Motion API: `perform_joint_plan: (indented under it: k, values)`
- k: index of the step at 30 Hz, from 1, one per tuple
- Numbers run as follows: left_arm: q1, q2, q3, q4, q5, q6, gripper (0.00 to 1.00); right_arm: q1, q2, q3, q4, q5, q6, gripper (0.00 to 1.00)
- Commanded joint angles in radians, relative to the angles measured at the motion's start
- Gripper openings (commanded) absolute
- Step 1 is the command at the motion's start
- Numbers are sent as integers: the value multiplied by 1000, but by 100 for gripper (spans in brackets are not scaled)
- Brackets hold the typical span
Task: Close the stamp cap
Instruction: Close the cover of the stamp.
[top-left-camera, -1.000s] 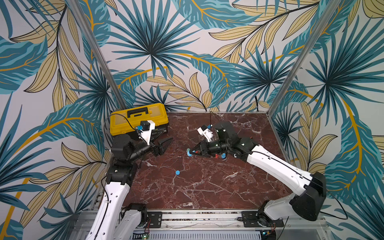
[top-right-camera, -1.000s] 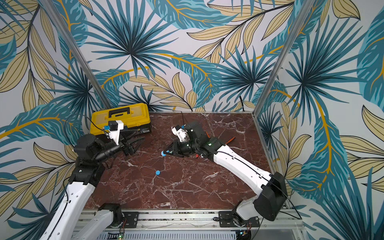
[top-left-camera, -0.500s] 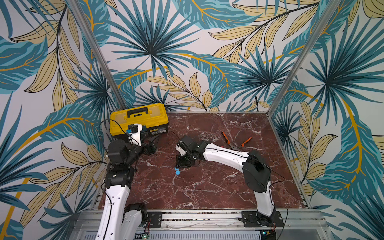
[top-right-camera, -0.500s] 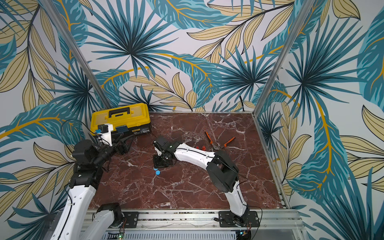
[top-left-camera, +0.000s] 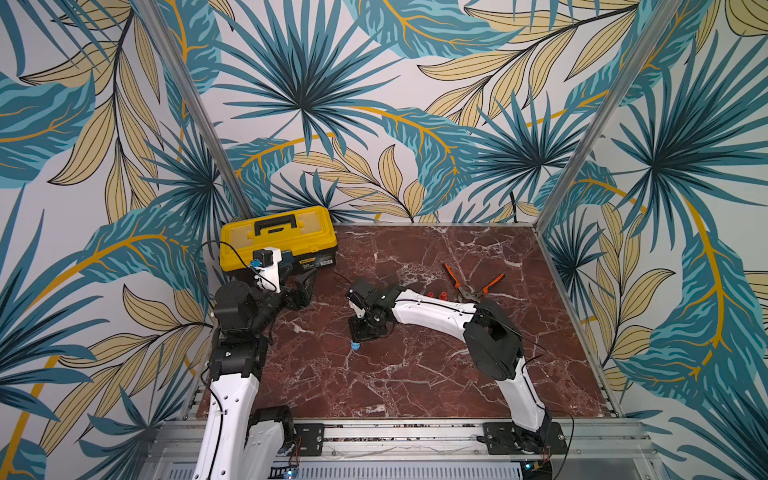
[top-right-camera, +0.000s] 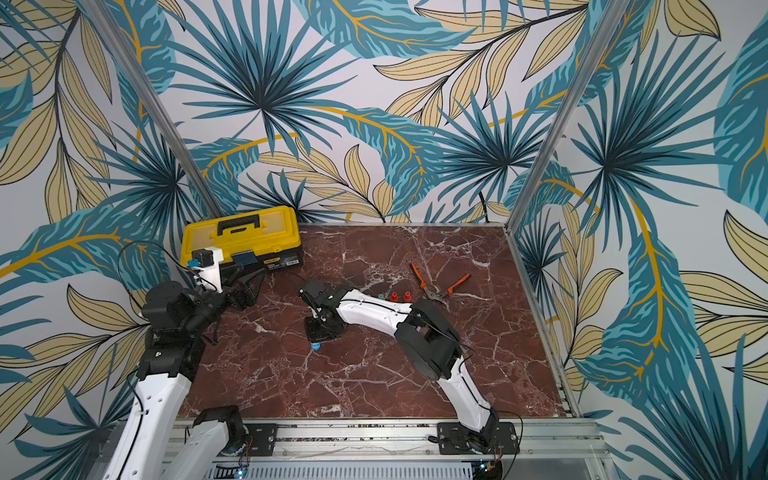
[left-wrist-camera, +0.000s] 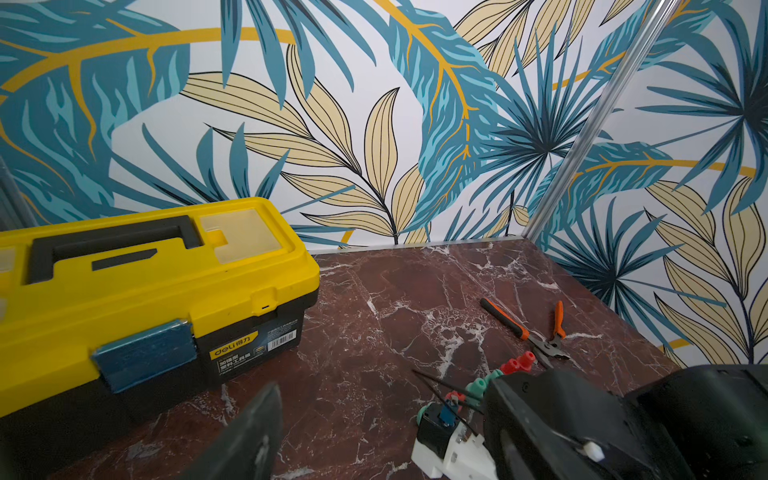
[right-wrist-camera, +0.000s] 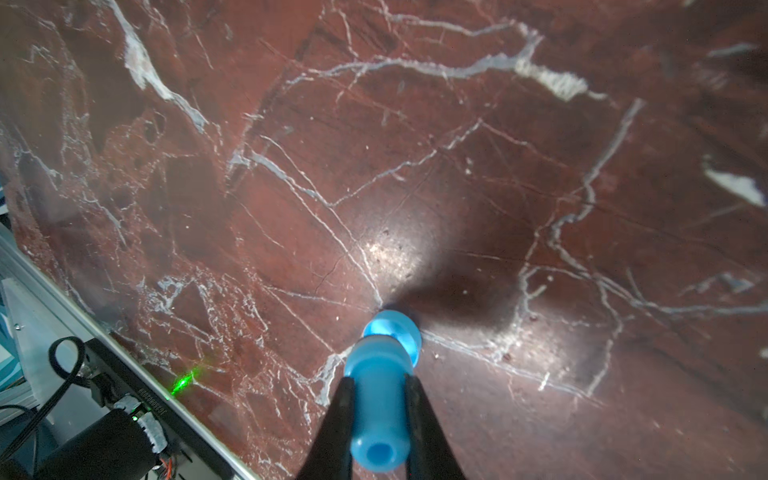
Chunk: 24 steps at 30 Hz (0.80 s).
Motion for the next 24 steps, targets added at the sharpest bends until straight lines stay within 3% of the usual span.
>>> perform_joint_plan:
  k: [1,15,24]
  values:
    - [11,-15,-10,-4,-3,-1,78,11,29,21,-16,4,-8,9]
    - [10,-15,-12,-4,-1,-4,78,19,64,40,-142,129,-71,9]
    - [11,-12,-12,-4,2,-4,79,18,6,-20,-252,242,-133,9]
